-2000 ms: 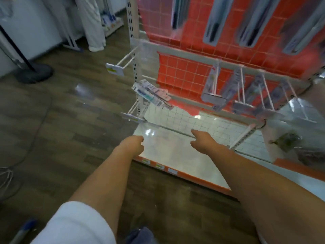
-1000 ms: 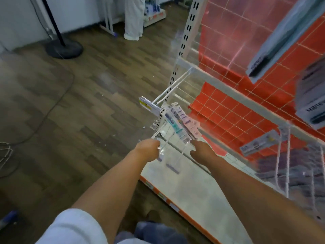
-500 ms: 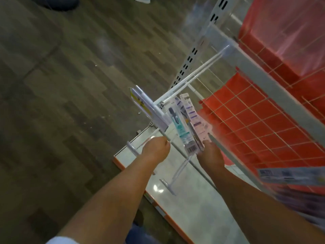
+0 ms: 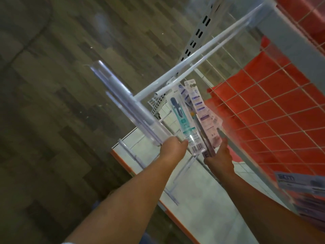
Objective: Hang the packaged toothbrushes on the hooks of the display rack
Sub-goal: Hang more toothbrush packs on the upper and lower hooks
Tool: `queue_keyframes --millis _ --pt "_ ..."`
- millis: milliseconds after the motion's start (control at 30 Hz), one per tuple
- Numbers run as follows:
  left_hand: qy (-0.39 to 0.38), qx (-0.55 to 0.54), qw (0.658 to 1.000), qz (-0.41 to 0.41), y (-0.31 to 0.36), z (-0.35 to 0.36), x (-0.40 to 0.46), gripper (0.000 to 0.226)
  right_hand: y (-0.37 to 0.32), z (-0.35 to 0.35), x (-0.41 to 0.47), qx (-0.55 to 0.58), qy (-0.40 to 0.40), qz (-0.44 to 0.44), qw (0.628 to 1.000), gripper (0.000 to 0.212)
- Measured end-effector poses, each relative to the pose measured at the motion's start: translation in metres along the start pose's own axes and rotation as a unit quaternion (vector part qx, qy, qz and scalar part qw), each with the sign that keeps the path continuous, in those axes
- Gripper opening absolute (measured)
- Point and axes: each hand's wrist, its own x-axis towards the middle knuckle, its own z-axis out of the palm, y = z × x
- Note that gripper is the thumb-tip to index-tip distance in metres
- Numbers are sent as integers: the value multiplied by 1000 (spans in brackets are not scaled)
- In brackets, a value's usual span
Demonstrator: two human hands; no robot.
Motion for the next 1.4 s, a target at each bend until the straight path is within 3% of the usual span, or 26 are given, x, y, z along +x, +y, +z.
queue_keyframes --millis 133,333,667,1033,1400 --pt "-18 -124 992 -31 5 9 8 20 6 3 4 14 -29 6 999 115" --pt "-1 -234 971 -58 7 27 12 33 11 6 5 35 -43 -40 998 120" --pt "24 -207 978 -20 -4 30 3 24 15 11 0 89 -47 -38 994 115" --pt "36 -180 983 -20 -39 15 -21 19 15 9 -23 68 -71 -43 994 112" --pt "16 -186 982 24 -41 -3 -66 16 3 10 -57 85 -36 -64 994 117"
